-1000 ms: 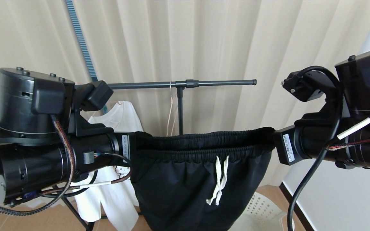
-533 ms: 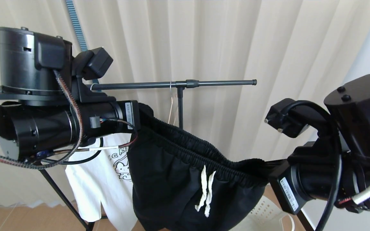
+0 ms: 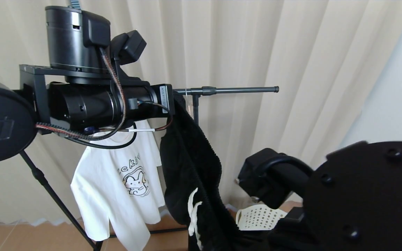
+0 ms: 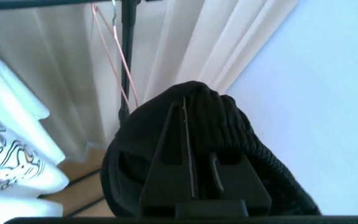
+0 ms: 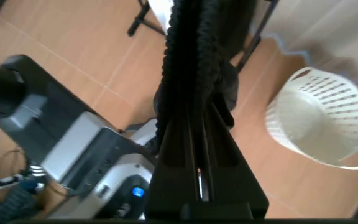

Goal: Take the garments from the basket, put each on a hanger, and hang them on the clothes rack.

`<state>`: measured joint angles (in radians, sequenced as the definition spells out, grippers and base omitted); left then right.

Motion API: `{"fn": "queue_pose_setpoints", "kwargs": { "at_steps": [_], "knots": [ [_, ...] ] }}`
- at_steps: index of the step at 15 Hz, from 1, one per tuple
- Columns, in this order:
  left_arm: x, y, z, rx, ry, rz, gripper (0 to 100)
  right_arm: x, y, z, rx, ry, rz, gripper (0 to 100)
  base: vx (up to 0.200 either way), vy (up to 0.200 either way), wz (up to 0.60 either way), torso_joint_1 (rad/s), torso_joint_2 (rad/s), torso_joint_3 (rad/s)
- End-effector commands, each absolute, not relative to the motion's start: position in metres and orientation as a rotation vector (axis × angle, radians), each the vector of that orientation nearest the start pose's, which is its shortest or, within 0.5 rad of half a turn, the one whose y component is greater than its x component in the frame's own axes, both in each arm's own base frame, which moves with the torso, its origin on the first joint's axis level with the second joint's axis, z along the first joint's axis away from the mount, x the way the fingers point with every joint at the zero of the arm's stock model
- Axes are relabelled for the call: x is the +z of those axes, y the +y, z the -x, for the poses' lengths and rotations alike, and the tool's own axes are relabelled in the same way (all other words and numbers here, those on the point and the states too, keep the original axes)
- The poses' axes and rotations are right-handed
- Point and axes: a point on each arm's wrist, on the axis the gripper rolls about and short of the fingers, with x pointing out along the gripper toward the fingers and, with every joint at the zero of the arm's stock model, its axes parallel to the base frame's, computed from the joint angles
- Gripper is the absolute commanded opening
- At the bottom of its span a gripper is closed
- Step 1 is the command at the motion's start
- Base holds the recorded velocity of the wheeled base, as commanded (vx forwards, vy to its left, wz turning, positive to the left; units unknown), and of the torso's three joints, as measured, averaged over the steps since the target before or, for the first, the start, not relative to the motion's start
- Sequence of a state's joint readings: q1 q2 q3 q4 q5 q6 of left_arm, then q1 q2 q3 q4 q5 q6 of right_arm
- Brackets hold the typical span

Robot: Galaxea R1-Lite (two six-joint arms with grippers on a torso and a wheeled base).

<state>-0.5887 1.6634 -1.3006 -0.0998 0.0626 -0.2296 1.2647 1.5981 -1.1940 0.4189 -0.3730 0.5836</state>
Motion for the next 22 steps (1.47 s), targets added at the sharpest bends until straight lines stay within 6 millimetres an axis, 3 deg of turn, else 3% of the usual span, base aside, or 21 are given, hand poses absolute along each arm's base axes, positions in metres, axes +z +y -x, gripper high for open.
{"fn": "queue_pose_setpoints", "kwargs": {
  "at_steps": [1, 4, 7, 10, 11, 16, 17, 19, 22],
  "knots": [
    [0.276, -0.187, -0.278, -0.519, 0.32, 0.138, 0, 0.21, 0.287, -0.085, 0.619, 0.829, 0.073, 0, 0.0, 0.0, 0.0, 0.0, 0.0, 0.0],
    [0.278, -0.197, -0.282, -0.612, 0.324, 0.152, 0, 0.212, 0.315, -0.093, 0.533, 0.817, -0.129, 0, 0.0, 0.0, 0.0, 0.0, 0.0, 0.0],
    [0.277, -0.197, -0.282, -0.613, 0.326, 0.152, 0, 0.221, 0.313, -0.1, 0.528, 0.773, -0.245, 0, 0.0, 0.0, 0.0, 0.0, 0.0, 0.0],
    [0.277, -0.196, -0.281, -0.611, 0.332, 0.151, 0, 0.227, 0.299, -0.103, 0.516, 0.759, -0.263, 0, 0.0, 0.0, 0.0, 0.0, 0.0, 0.0],
    [0.28, -0.193, -0.277, -0.609, 0.327, 0.152, 0, 0.227, 0.286, -0.107, 0.49, 0.759, -0.248, 0, 0.0, 0.0, 0.0, 0.0, 0.0, 0.0],
    [0.297, -0.167, -0.248, -0.574, 0.41, 0.115, 0, 0.203, 0.227, -0.127, 0.351, 0.769, -0.033, 0, 0.0, 0.0, 0.0, 0.0, 0.0, 0.0],
    [0.296, -0.167, -0.248, -0.574, 0.414, 0.114, 0, 0.203, 0.226, -0.128, 0.348, 0.768, -0.03, 0, 0.0, 0.0, 0.0, 0.0, 0.0, 0.0],
    [0.298, -0.142, -0.231, -0.515, 0.49, 0.03, 0, 0.198, 0.209, -0.152, 0.234, 0.73, 0.048, 0, 0.0, 0.0, 0.0, 0.0, 0.0, 0.0],
    [0.29, -0.129, -0.214, -0.501, 0.512, -0.016, 0, 0.205, 0.2, -0.174, 0.187, 0.7, 0.063, 0, 0.0, 0.0, 0.0, 0.0, 0.0, 0.0]
  ]
}}
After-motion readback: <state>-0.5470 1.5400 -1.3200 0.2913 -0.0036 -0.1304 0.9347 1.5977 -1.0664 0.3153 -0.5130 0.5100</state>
